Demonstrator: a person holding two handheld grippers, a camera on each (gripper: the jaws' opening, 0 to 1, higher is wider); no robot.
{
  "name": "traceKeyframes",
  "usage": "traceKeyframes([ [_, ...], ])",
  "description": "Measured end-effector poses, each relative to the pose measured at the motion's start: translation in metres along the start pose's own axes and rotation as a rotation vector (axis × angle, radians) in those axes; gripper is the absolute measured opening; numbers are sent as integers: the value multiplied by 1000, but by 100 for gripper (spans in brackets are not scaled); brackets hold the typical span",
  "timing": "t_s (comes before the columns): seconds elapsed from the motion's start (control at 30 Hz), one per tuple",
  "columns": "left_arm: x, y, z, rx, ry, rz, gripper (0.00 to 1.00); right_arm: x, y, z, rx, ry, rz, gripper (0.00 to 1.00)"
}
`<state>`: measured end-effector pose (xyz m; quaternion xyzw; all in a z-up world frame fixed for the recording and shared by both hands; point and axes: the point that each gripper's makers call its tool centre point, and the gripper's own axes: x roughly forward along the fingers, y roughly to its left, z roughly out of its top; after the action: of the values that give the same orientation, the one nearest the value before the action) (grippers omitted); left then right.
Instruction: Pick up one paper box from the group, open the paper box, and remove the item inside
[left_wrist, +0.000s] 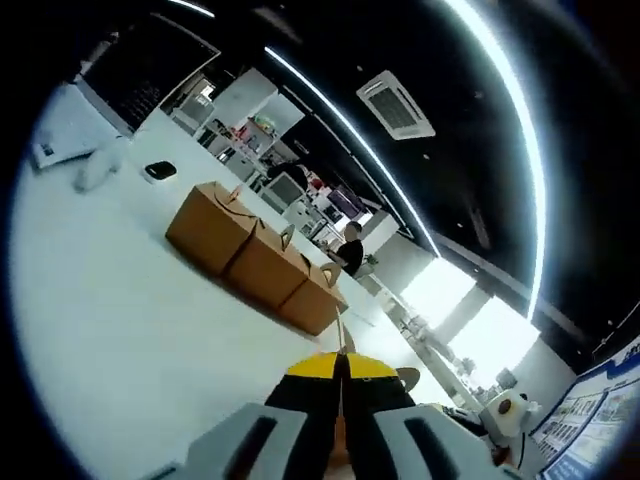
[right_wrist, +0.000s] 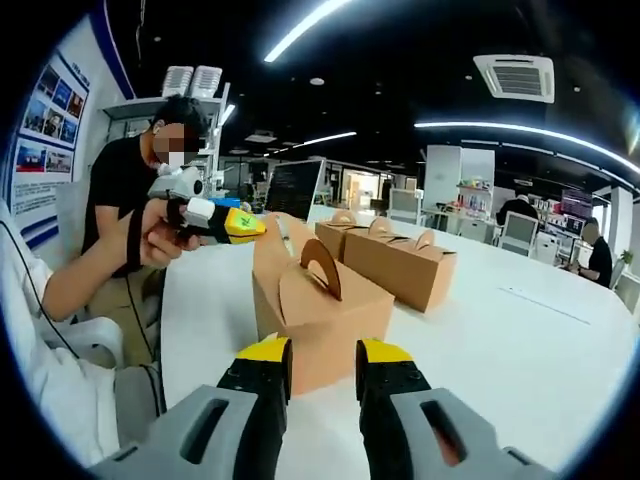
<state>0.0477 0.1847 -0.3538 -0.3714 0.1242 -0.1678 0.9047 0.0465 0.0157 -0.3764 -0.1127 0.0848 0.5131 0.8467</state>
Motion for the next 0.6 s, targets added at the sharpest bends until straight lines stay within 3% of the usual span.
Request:
traceKeyframes([
  [0.23,-2,8,-8,-56,5,-8,3,-2,1,0,-4,-2,-6,26],
  [0.6,0,22,-29,-32,37,33,3,-1,-2,-3,-2,9,-16,26],
])
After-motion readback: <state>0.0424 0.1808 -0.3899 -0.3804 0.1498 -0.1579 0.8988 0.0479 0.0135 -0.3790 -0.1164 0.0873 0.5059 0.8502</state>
